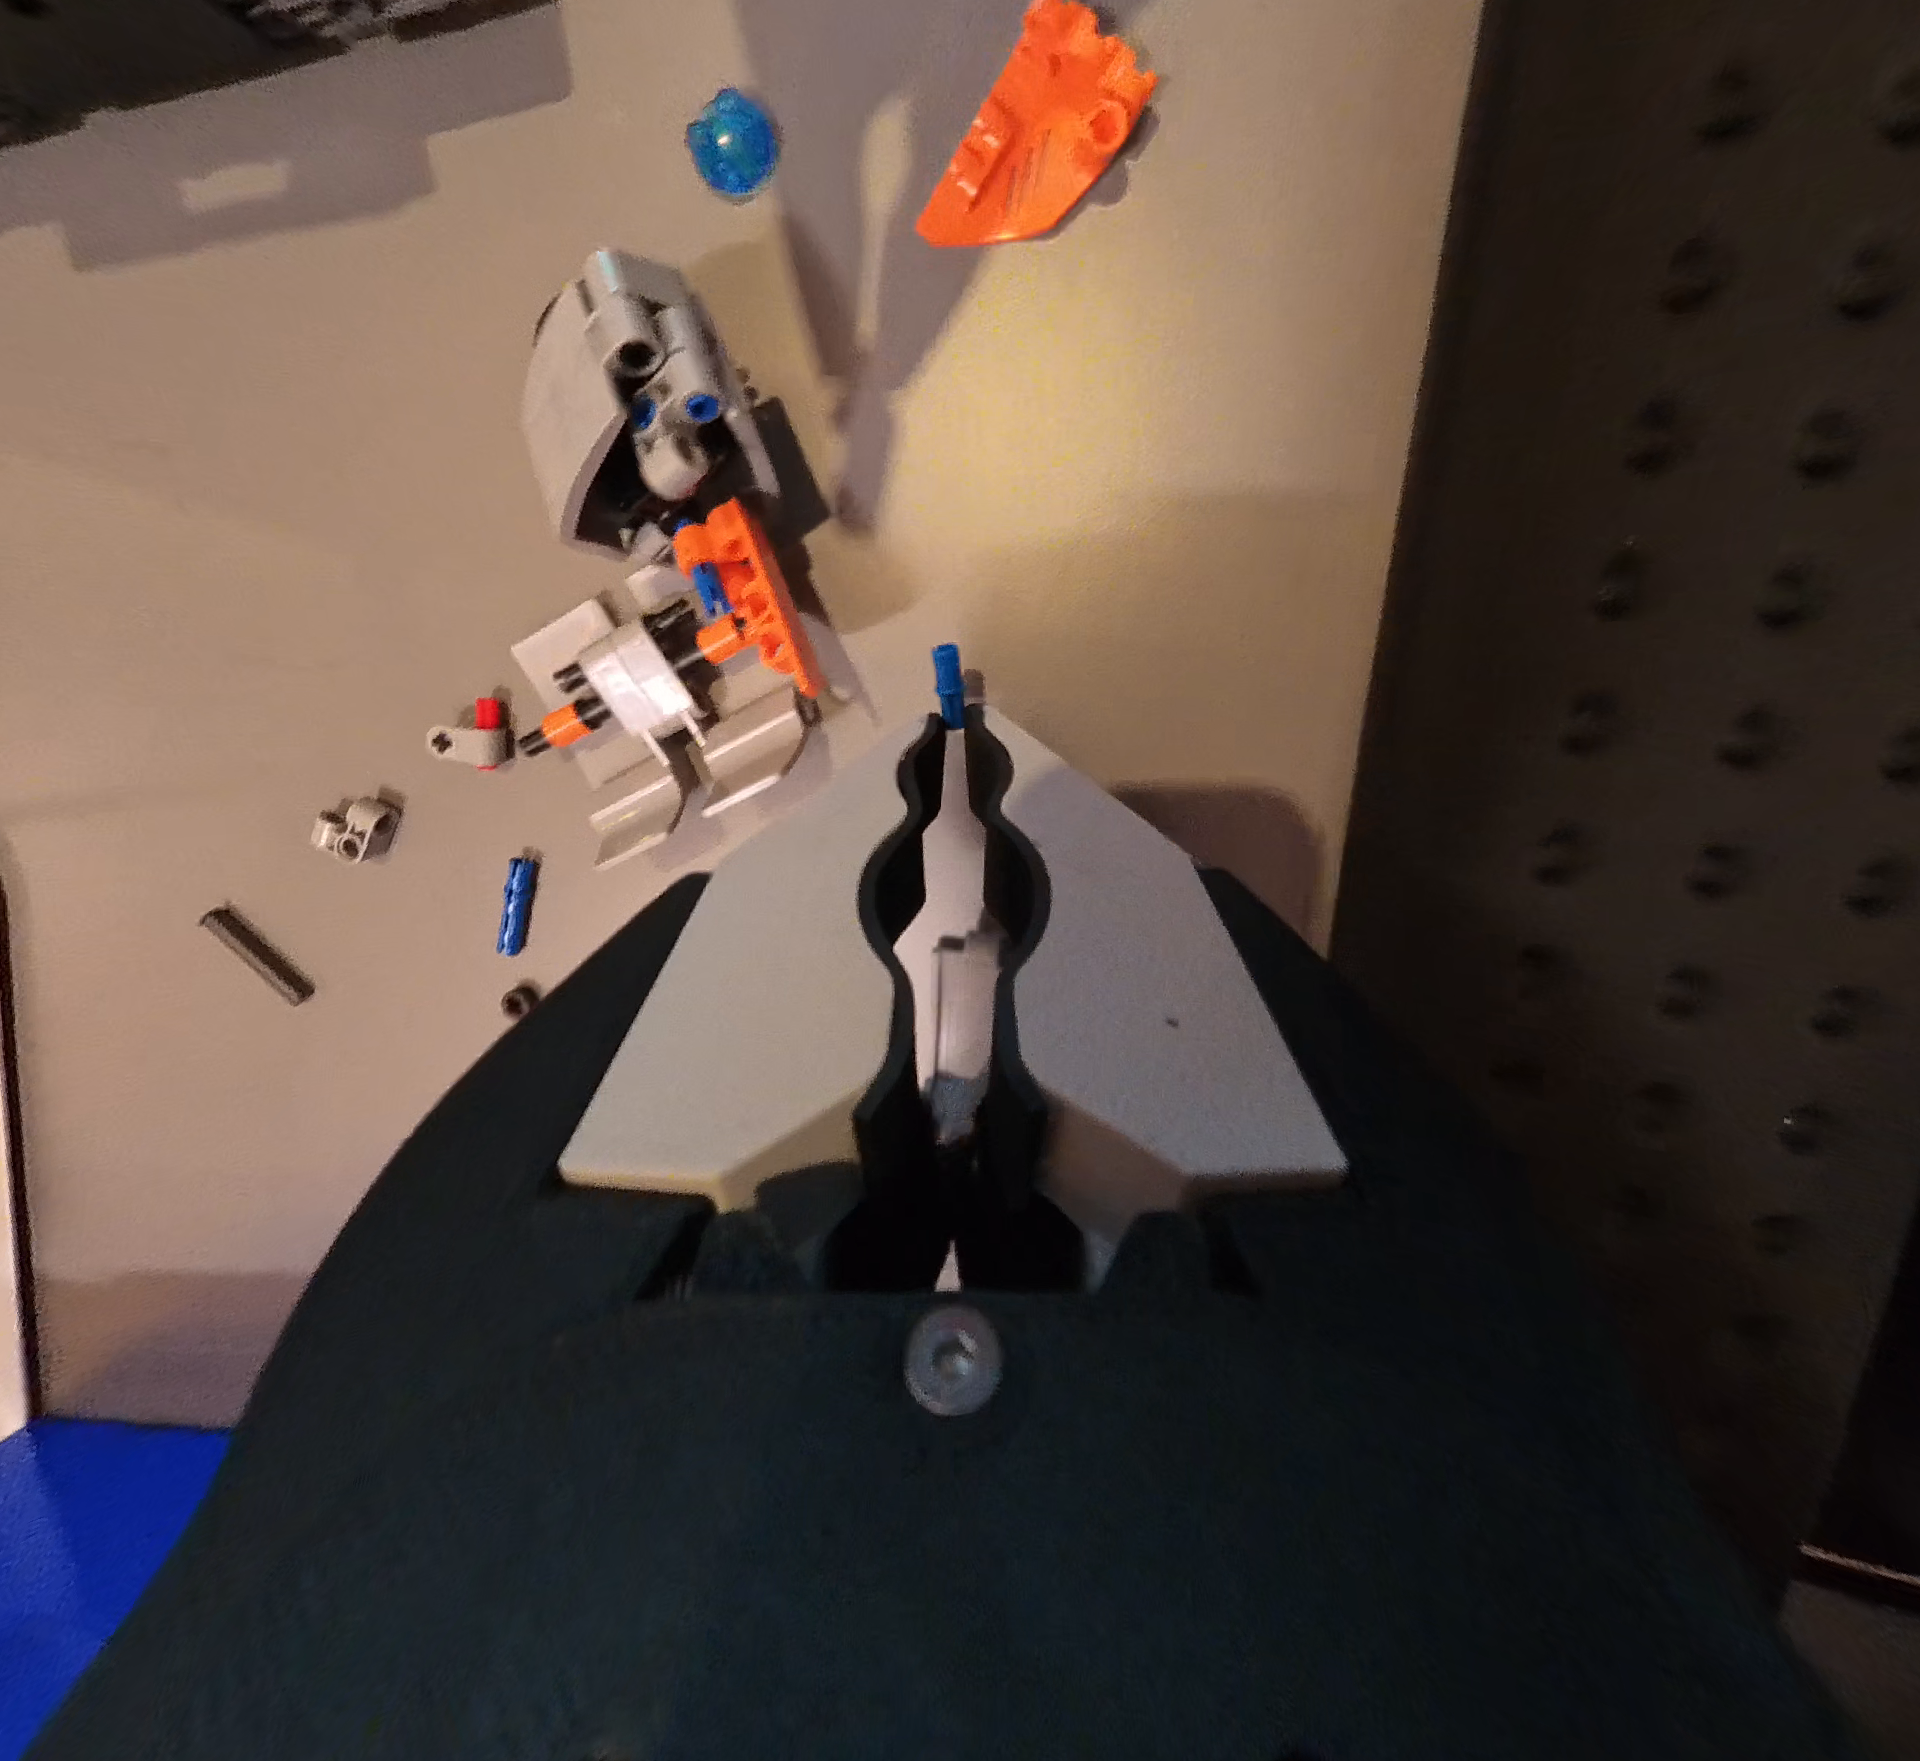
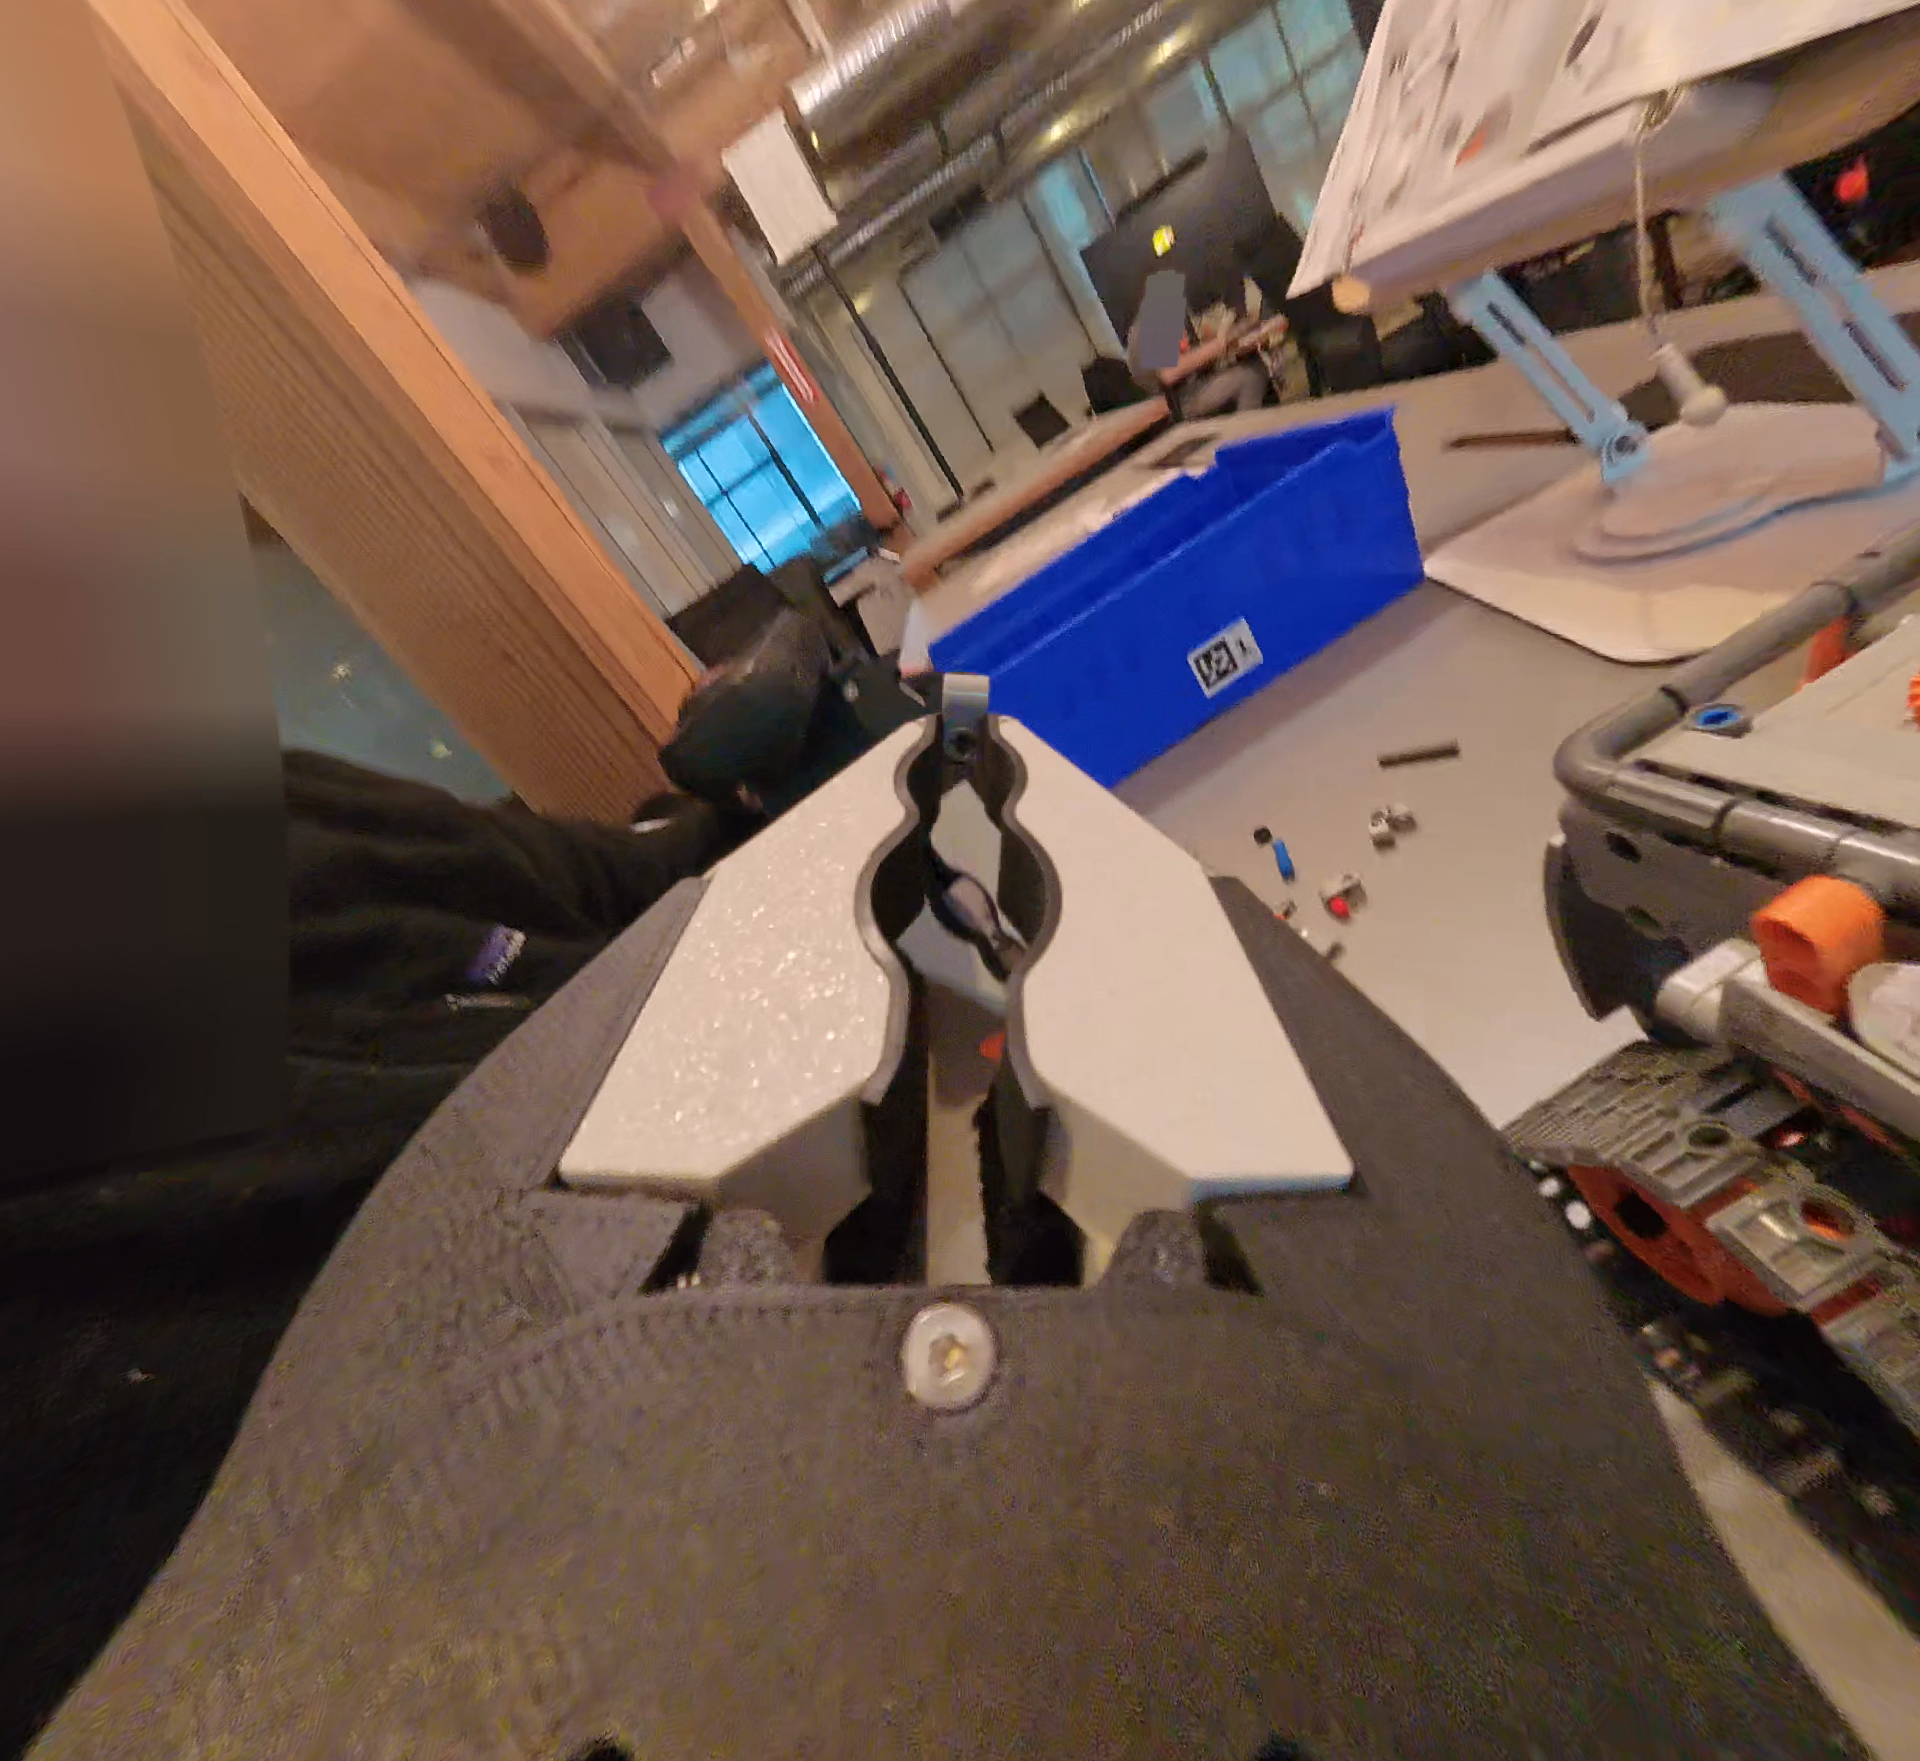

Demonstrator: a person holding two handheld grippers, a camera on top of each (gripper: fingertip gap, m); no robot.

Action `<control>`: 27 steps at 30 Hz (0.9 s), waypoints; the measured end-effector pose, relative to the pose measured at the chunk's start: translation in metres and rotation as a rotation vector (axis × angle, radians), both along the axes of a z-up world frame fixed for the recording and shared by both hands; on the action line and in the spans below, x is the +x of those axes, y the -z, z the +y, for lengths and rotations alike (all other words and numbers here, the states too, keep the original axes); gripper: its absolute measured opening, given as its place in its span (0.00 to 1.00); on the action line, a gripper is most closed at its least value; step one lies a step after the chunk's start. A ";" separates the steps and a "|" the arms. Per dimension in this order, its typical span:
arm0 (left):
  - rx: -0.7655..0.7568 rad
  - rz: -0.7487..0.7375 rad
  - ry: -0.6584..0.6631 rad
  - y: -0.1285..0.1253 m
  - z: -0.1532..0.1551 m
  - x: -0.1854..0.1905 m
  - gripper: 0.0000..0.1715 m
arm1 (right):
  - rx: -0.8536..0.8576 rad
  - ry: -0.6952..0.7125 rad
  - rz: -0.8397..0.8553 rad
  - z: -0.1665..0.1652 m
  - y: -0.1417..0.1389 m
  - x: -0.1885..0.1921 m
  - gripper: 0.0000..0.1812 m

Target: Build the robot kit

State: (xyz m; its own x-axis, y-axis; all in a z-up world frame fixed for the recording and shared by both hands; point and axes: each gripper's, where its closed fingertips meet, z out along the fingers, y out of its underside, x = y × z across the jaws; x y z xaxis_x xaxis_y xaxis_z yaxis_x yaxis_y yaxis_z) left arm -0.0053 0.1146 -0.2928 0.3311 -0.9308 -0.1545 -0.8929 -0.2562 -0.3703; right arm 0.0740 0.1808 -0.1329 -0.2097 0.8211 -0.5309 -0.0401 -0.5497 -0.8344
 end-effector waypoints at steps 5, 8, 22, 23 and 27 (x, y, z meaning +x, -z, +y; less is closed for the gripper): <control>-0.009 0.024 0.028 0.012 -0.004 0.009 0.00 | -0.034 0.019 0.043 0.005 -0.006 0.005 0.02; -0.010 0.013 0.055 0.013 -0.006 0.017 0.00 | -0.051 0.021 0.057 0.007 -0.007 0.006 0.02; 0.109 -0.129 -0.002 -0.003 0.012 0.013 0.12 | 0.638 0.159 -0.266 -0.017 0.025 -0.007 0.03; 0.131 -0.145 -0.009 -0.008 0.015 0.012 0.13 | 0.714 0.174 -0.268 -0.021 0.023 -0.008 0.03; 0.201 -0.210 -0.039 -0.024 0.023 0.011 0.13 | 0.802 0.194 -0.255 -0.028 0.017 -0.008 0.03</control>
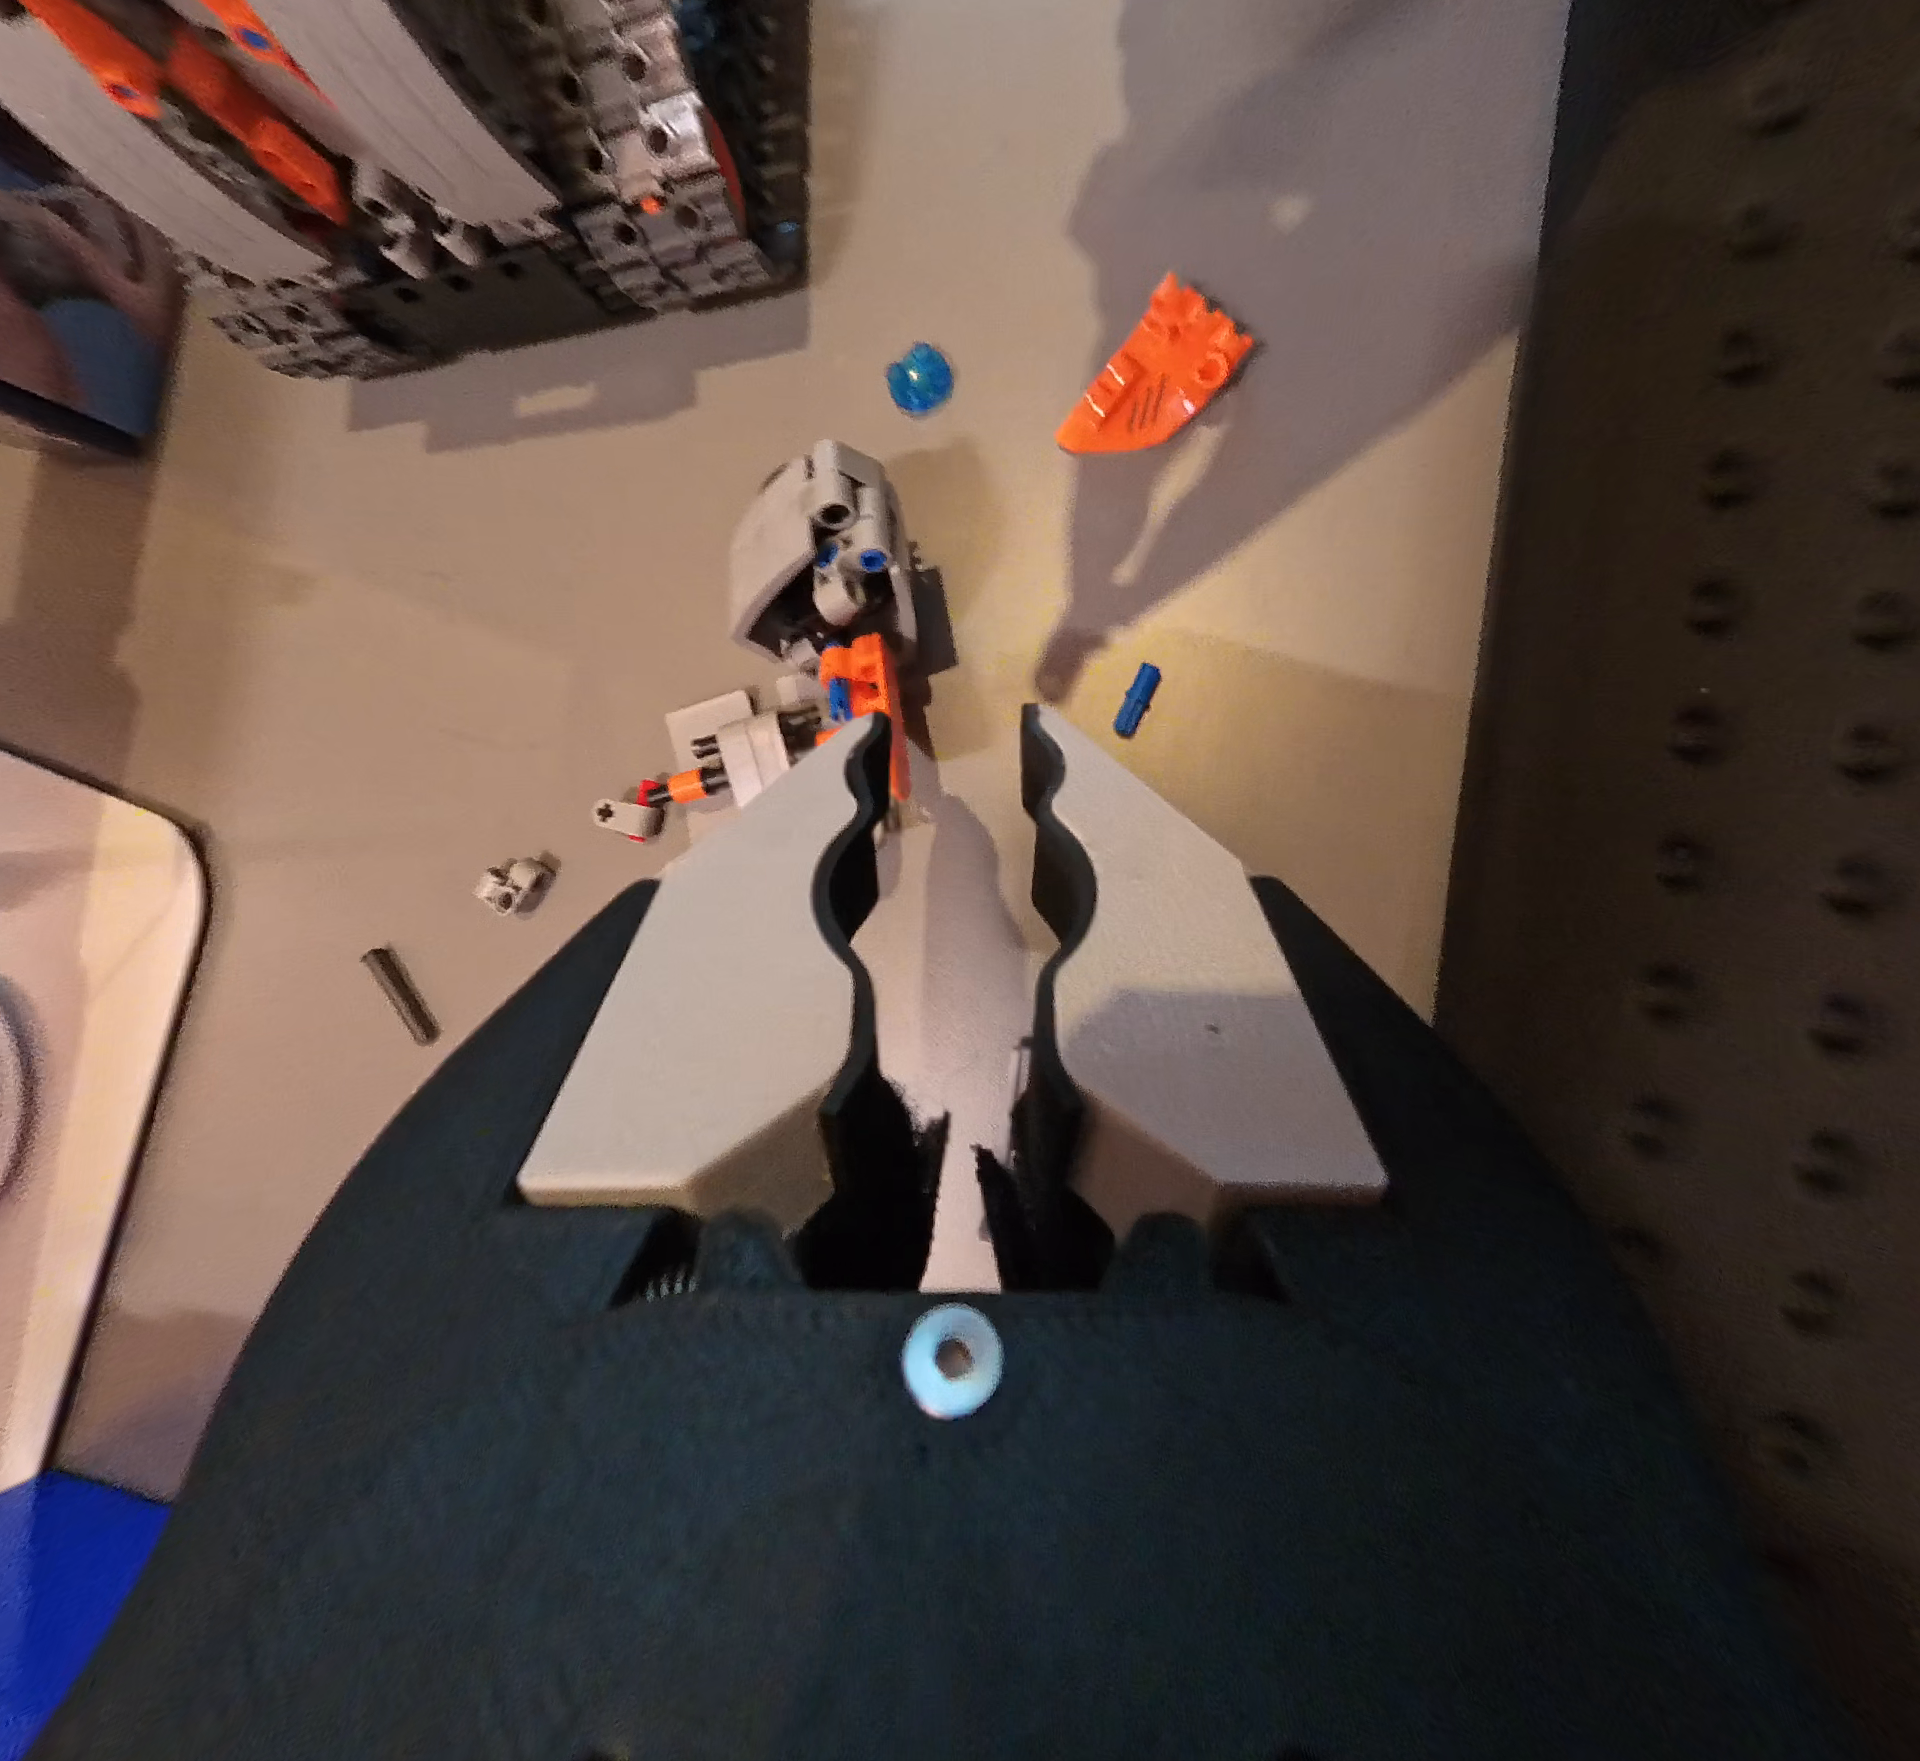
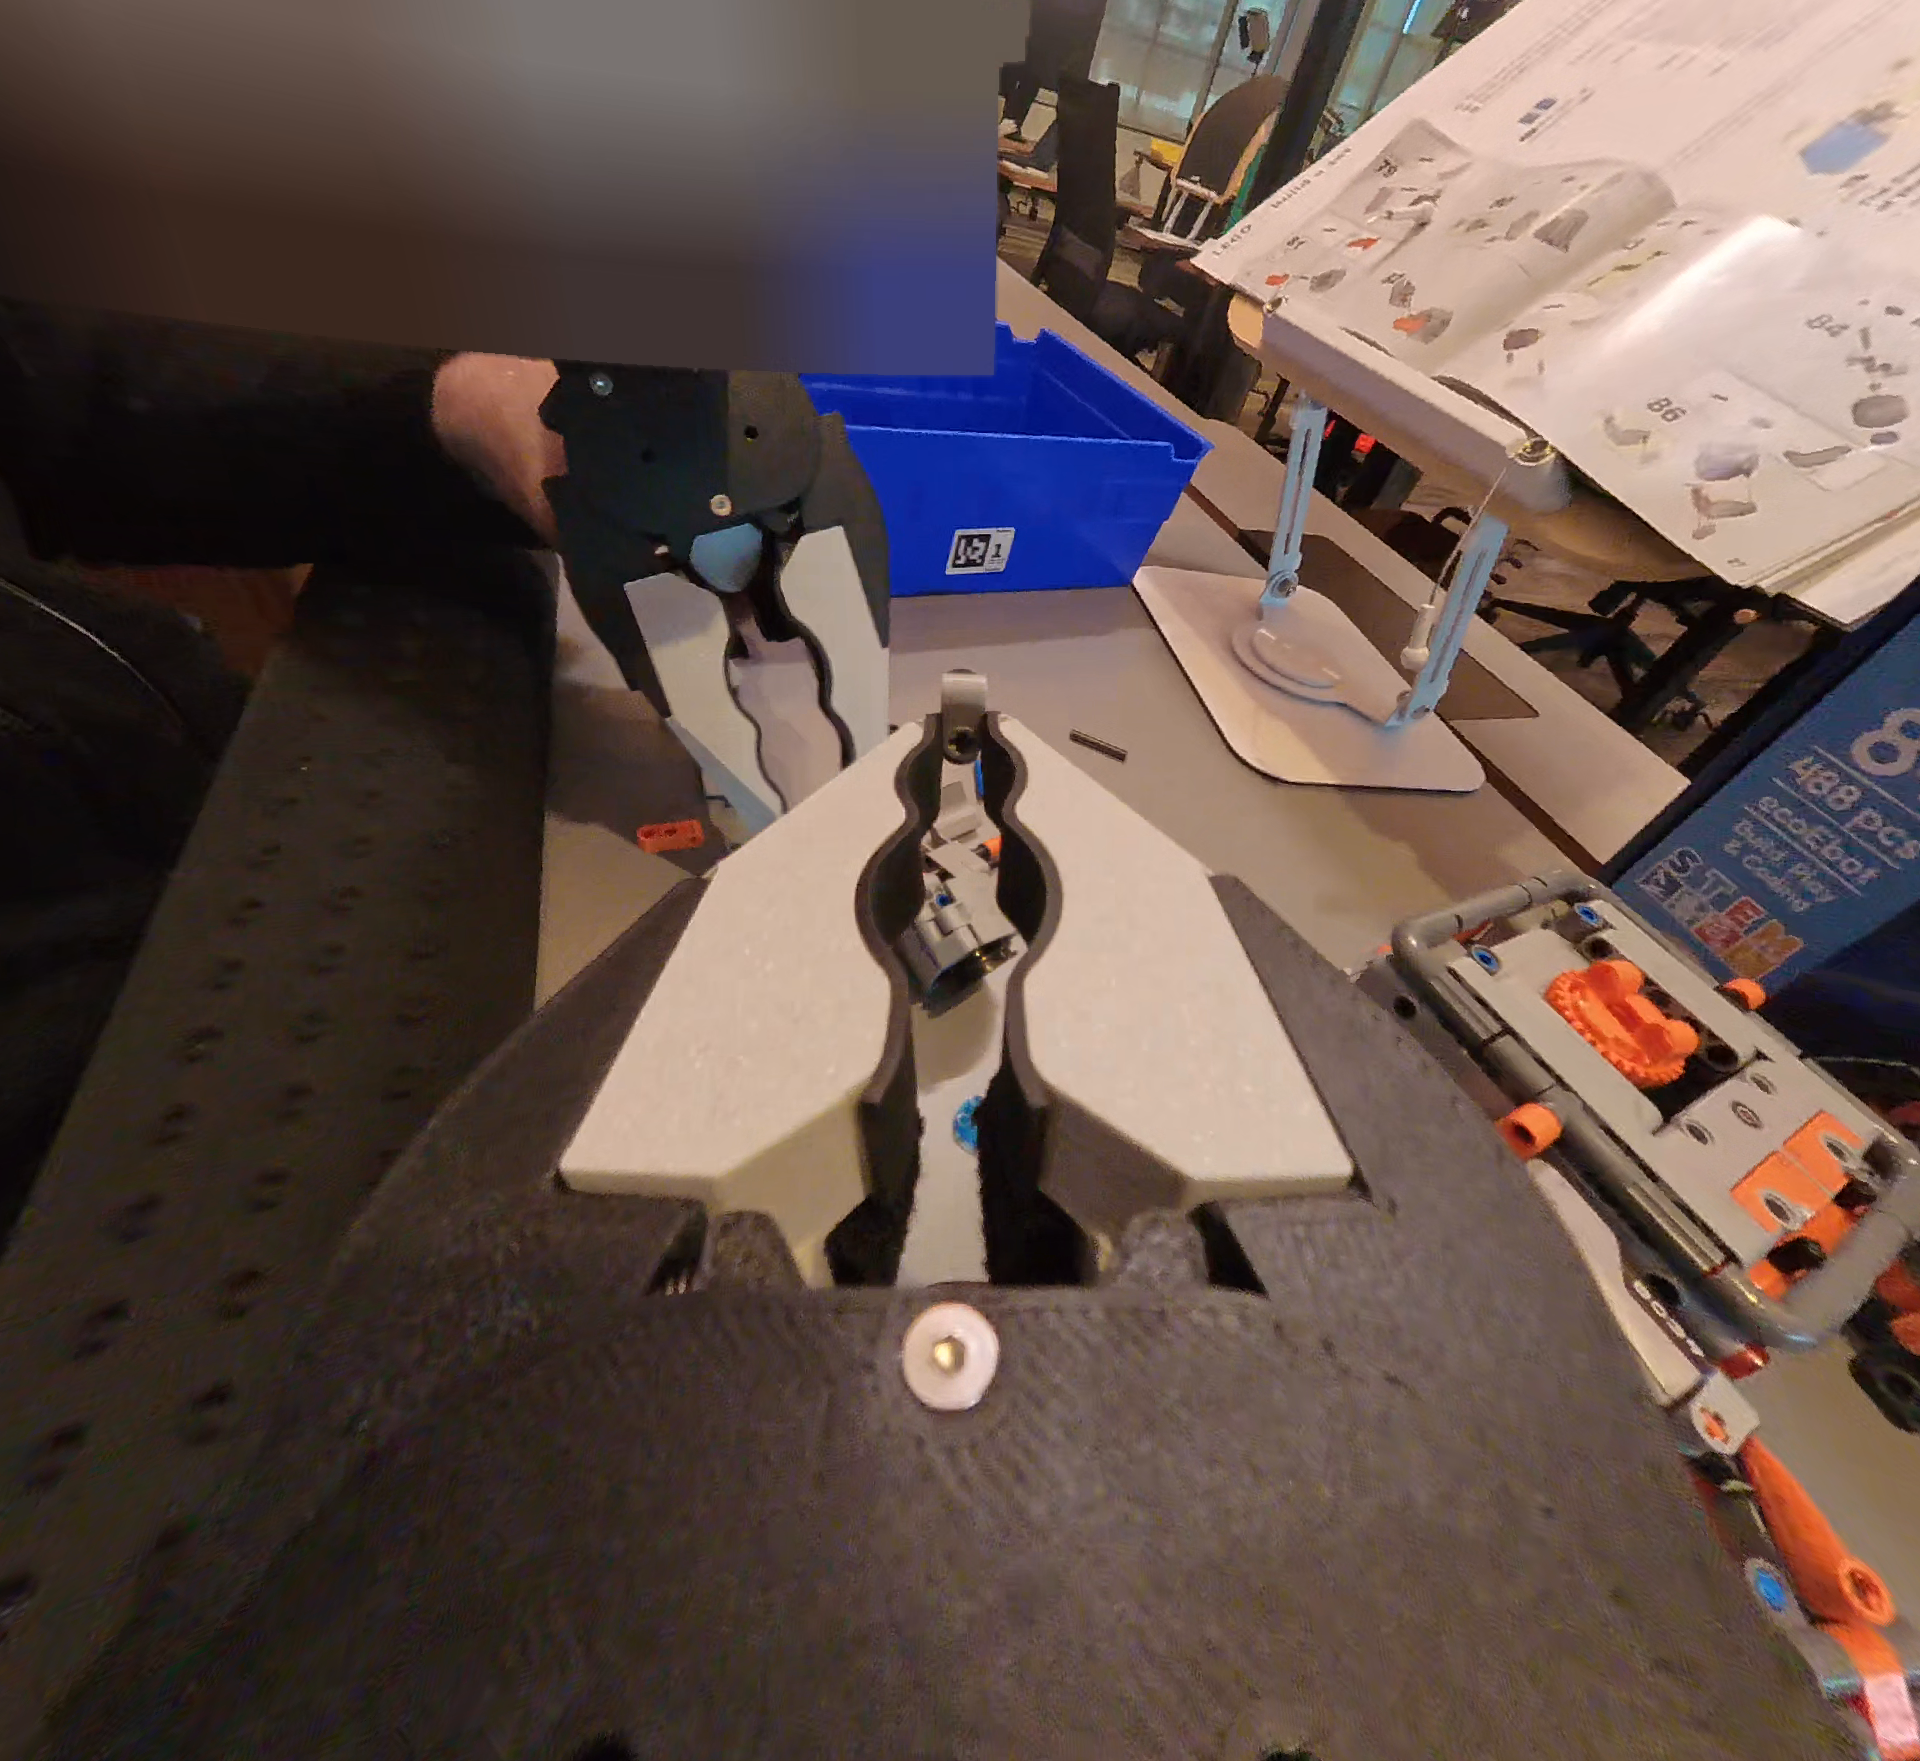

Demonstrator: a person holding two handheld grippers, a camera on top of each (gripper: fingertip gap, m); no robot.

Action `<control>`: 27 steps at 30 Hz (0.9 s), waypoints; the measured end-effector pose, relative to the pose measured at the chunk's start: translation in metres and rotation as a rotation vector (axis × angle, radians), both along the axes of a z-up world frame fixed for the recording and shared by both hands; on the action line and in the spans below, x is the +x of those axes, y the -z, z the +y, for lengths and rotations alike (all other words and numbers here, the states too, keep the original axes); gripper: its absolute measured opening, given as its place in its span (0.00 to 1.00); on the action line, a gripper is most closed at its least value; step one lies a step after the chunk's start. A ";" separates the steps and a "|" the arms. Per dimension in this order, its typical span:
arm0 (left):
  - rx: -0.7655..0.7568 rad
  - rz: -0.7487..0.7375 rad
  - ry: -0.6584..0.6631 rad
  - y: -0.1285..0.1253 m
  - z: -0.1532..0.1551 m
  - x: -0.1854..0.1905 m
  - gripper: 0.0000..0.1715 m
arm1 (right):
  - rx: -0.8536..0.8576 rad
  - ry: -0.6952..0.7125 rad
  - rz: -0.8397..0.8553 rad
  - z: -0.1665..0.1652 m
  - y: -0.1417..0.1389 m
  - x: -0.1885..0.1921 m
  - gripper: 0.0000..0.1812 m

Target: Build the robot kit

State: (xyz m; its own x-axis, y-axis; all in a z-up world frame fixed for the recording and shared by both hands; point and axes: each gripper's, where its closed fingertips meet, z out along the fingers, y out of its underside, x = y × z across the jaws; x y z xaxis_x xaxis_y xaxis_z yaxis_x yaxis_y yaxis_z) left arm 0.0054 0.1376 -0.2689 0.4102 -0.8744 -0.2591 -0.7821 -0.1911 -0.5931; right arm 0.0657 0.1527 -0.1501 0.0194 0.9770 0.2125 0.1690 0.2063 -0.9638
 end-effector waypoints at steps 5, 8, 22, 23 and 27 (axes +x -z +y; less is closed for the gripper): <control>0.117 -0.087 0.006 -0.025 0.008 0.009 0.13 | -0.002 -0.035 0.000 -0.006 0.001 -0.001 0.03; 0.175 -0.182 0.029 -0.047 0.009 0.021 0.13 | -0.003 -0.049 -0.017 -0.010 0.004 -0.003 0.03; 0.113 -0.529 0.155 -0.082 -0.007 0.048 0.03 | -0.129 -0.175 -0.019 -0.029 0.013 -0.015 0.03; 0.116 -0.534 0.155 -0.082 -0.007 0.048 0.03 | -0.141 -0.180 -0.014 -0.029 0.013 -0.015 0.03; 0.114 -0.535 0.167 -0.082 -0.009 0.047 0.02 | -0.163 -0.188 -0.011 -0.029 0.013 -0.016 0.03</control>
